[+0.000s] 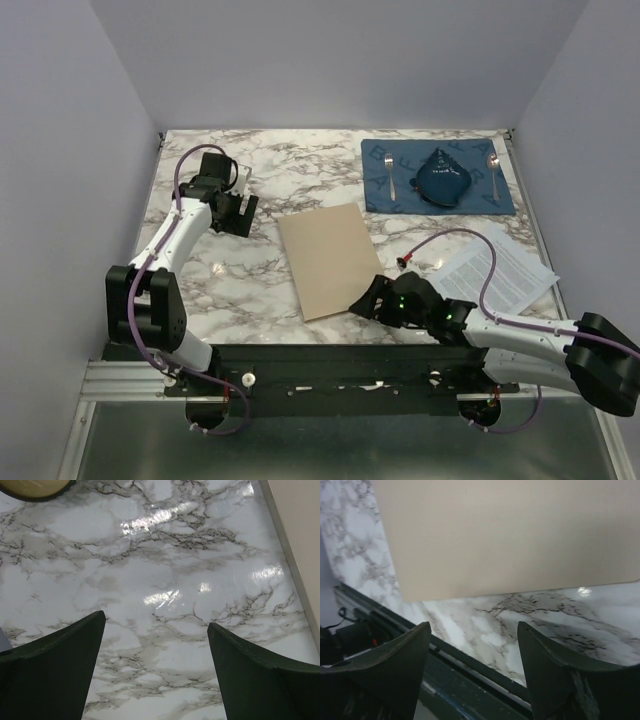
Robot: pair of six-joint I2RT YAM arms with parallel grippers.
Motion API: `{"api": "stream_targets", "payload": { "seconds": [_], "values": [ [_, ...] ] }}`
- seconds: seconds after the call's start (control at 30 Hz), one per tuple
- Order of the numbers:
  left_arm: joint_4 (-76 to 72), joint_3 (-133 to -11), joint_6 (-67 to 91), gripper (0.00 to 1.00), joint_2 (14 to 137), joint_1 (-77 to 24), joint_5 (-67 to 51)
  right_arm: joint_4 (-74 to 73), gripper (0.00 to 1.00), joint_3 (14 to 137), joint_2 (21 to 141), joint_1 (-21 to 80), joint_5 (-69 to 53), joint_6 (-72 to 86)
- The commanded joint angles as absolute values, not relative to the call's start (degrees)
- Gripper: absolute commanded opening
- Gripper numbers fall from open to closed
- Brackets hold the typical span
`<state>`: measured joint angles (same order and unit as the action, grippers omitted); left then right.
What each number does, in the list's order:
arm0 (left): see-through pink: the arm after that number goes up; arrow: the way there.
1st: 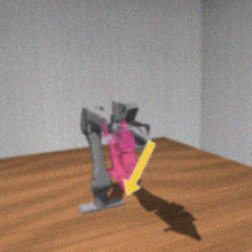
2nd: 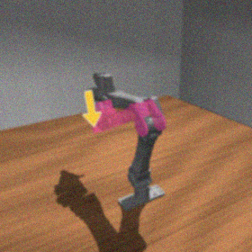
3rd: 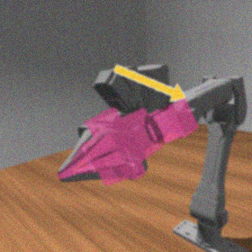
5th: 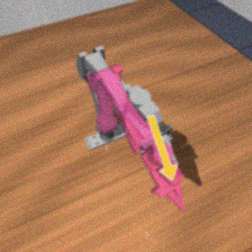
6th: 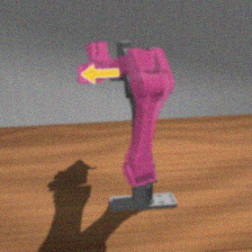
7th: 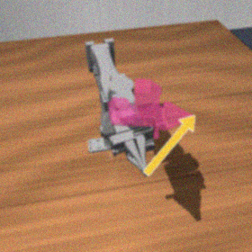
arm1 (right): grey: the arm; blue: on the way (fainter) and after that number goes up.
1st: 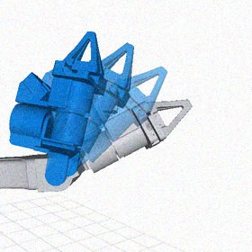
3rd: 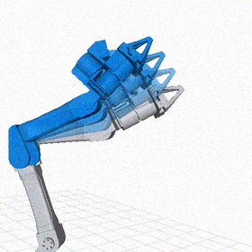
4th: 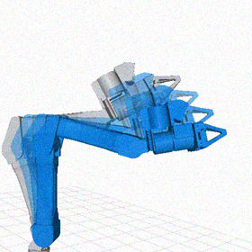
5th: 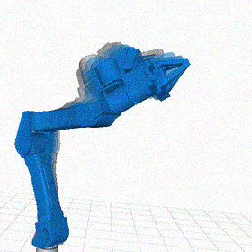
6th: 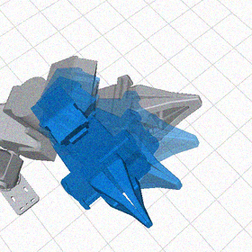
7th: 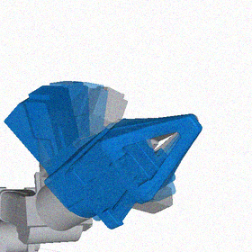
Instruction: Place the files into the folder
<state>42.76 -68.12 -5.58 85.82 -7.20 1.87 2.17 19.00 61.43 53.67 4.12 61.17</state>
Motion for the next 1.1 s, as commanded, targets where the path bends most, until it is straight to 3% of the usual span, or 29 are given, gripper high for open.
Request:
{"api": "stream_targets", "payload": {
  "seconds": [0.0, 0.7, 1.07],
  "values": [
    [40.43, -72.33, -4.05, 0.99, 88.5, -8.43, 5.98, 14.85, 0.78, 15.47, 60.21, 54.23, 2.54, 70.31],
    [35.25, -71.45, -4.22, 0.99, 90.17, -12.3, 8.34, 34.26, 0.68, 8.44, 74.35, 54.67, 4.39, 86.66],
    [29.19, -84.8, -0.97, 0.99, 105.11, -18.54, 12.65, 50.09, 0.63, 3.69, 80.24, 54.58, 5.01, 91.32]
  ]
}}
